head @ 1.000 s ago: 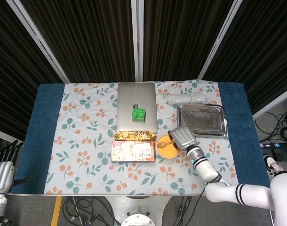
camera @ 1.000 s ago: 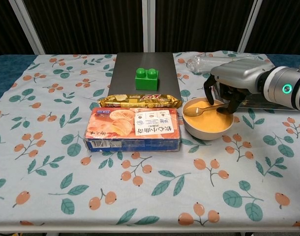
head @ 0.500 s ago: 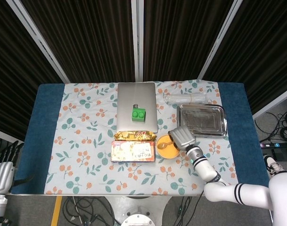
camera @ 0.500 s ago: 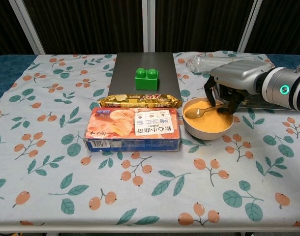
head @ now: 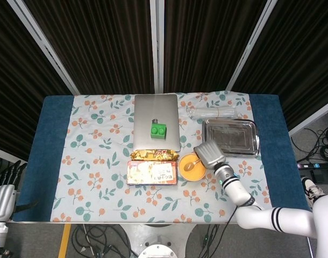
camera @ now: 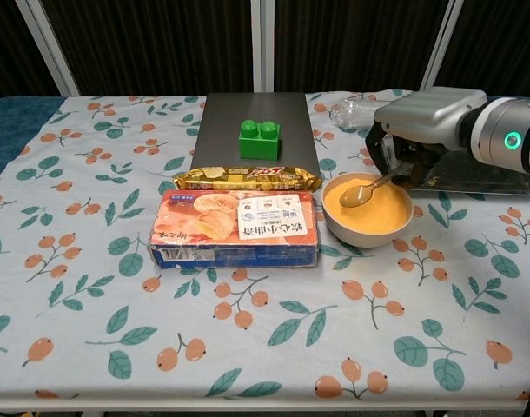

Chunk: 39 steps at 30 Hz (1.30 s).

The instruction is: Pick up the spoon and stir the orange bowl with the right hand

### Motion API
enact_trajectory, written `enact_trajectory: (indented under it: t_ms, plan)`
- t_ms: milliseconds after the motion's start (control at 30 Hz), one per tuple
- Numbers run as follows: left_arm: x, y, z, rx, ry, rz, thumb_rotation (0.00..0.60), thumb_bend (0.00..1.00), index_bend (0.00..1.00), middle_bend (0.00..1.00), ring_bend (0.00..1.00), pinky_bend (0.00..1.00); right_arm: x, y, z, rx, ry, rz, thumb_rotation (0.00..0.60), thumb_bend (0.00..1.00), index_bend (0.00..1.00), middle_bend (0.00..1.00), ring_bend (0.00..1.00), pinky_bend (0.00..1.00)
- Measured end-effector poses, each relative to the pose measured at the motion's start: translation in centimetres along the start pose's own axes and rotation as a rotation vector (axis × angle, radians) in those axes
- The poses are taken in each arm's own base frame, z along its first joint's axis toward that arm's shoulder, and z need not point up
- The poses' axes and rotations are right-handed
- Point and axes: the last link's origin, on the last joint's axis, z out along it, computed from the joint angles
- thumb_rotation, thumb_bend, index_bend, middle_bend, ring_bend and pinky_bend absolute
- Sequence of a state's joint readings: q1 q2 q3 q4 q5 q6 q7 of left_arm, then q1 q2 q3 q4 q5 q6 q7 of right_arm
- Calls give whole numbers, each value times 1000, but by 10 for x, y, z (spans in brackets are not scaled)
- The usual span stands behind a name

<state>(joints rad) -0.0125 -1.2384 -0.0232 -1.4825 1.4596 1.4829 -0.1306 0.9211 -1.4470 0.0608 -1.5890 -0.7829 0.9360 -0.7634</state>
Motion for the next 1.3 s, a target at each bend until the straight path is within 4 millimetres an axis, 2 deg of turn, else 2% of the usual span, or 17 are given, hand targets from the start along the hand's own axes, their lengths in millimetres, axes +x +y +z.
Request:
enact_trajectory:
  t_ms: [167,400,700,1000,1300]
  plan:
    - [0,1,0,-4,0,-1,600,107,111,78,30,68,16,4,-1,9,27,-133,600,496,623,947,918,1000]
    - [0,2,-1,-3,-2,-3,600,107,111,78,30,68,32,2,2,35,47,-407,600,509,640,947,919,1000]
    - [-3,0,-2,4,-12,-7,600,108,111,78,30,68,25,-13,9,83,65,-698,600,519,652,948,919,1000]
    - [-5,-2,-3,9,-16,-12,600,108,111,79,30,68,11,-34,15,114,94,-777,600,519,666,948,919,1000]
    - [-6,-3,-4,11,-17,-16,600,107,111,78,30,68,5,-46,12,131,107,-737,600,519,682,951,919,1000]
